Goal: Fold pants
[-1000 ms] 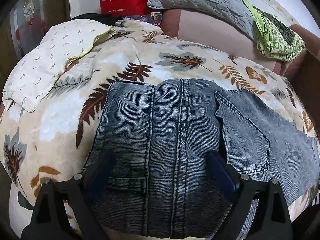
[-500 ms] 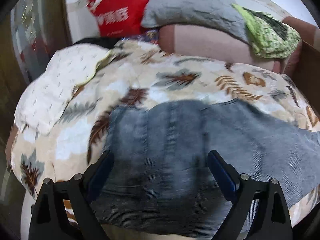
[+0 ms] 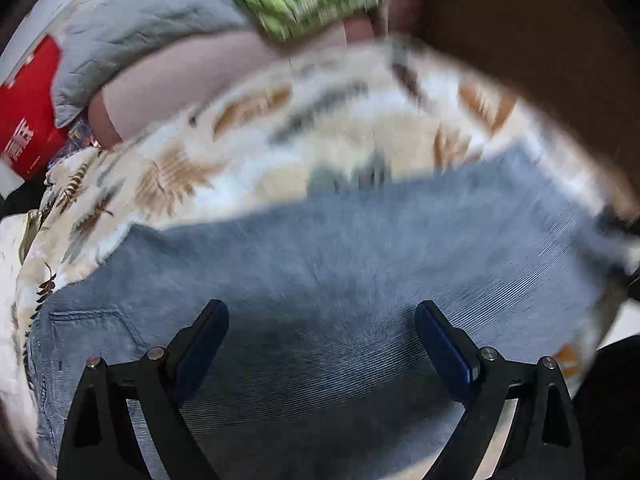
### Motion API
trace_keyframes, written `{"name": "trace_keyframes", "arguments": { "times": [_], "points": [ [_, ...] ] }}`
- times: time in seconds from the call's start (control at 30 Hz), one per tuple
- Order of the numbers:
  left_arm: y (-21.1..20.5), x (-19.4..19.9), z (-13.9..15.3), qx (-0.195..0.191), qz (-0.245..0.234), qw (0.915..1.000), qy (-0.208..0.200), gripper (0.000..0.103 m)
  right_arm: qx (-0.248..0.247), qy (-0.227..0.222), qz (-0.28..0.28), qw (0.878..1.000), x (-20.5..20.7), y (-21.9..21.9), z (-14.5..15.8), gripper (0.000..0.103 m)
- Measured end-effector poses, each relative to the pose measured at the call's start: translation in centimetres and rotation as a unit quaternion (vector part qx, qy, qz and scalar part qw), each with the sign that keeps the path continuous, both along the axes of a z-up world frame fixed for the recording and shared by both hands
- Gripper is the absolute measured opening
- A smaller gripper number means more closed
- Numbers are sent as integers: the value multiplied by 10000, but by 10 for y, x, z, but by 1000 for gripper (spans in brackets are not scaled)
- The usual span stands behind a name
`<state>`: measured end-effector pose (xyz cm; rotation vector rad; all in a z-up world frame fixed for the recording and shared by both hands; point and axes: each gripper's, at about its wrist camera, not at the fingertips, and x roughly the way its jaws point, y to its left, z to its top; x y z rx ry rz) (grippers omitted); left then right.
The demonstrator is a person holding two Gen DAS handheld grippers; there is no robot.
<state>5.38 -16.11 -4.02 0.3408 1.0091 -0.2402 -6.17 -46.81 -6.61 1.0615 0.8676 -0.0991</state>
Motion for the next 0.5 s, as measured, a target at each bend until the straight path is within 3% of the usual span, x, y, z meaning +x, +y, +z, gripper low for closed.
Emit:
{"name": "trace_keyframes", "arguments": {
  "times": [0.03, 0.13, 0.2, 0.3, 0.33, 0.4, 0.43, 0.47, 0.5],
  "points": [
    [-7, 4, -19, 296, -67, 9991, 288, 95, -1, 3, 14, 10000, 0, -1, -1, 65],
    [-10, 4, -15, 368, -192, 9991, 107, 97, -227, 66, 100, 9997, 4, 4, 3, 65],
    [-9, 3, -7, 327, -187, 9991, 182, 97, -378, 114, 141, 9991, 10, 9, 6, 65],
    [-2, -4, 9, -25, -96, 9999, -68, 97, -428, 153, 141, 9989, 11, 11, 7, 65],
    [-2, -4, 7, -20, -104, 9999, -48, 97, -411, 162, 125, 9989, 11, 10, 6, 65],
    [-8, 0, -18, 389, -271, 9982, 362, 98, -386, 214, 92, 9990, 12, 10, 5, 65],
    [-7, 2, -24, 257, -242, 9989, 302, 100, -414, 251, 101, 9988, 13, 11, 6, 64],
    [-5, 5, -25, 168, -121, 9993, 320, 103, -473, 290, 136, 9984, 15, 12, 6, 60],
    [-3, 8, -26, 48, -41, 9990, 448, 103, -678, 392, 212, 9967, 20, 14, 9, 37]
  ]
}}
